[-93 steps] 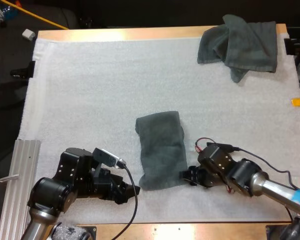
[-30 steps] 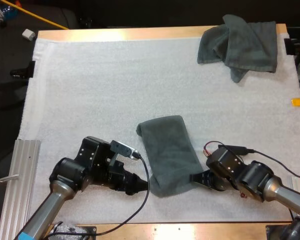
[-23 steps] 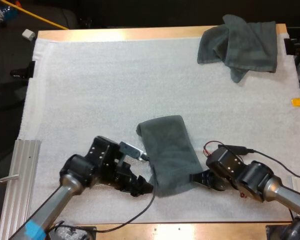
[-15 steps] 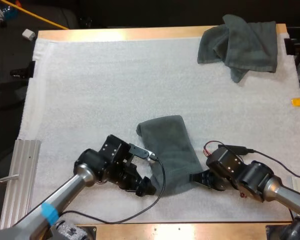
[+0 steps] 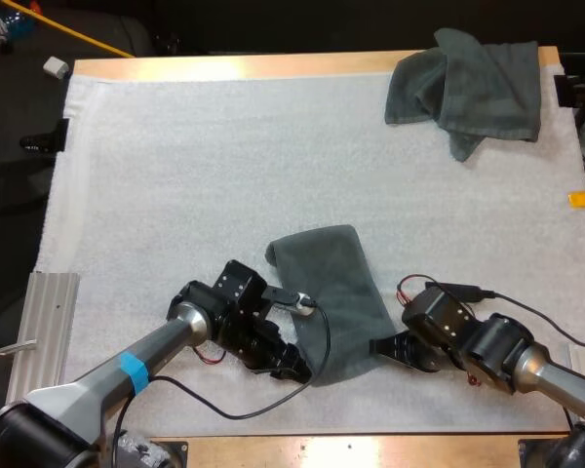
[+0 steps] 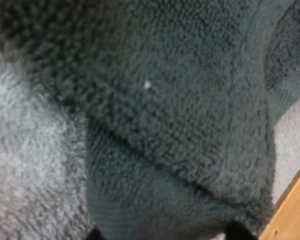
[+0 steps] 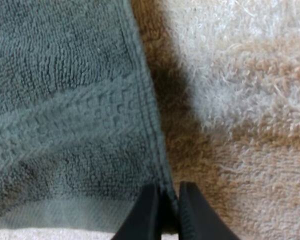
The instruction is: Pick towel from pile, fold and stack
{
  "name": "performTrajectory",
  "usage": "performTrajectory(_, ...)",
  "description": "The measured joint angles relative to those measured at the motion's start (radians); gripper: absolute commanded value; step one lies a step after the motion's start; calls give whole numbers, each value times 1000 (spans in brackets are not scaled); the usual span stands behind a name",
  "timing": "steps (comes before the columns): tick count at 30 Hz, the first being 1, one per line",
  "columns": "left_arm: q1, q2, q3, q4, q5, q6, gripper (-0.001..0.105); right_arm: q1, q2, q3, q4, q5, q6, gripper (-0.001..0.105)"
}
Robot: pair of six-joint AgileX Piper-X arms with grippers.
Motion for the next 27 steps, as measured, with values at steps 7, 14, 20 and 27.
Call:
performTrajectory(7, -1, 3, 0, 19, 1, 0, 0, 0, 0, 0, 0, -4, -4, 0)
performTrajectory(14, -4, -151, -15, 126, -20, 35, 0, 0, -19, -22, 32, -4, -61, 0)
performTrajectory(20, -4, -323, -48, 240, -20, 41, 0, 0, -106, -116, 156, 54, -119, 0)
performTrajectory(27, -4, -494, -249, 378, -13, 31, 0, 0, -244, -300, 353, 92, -170, 0)
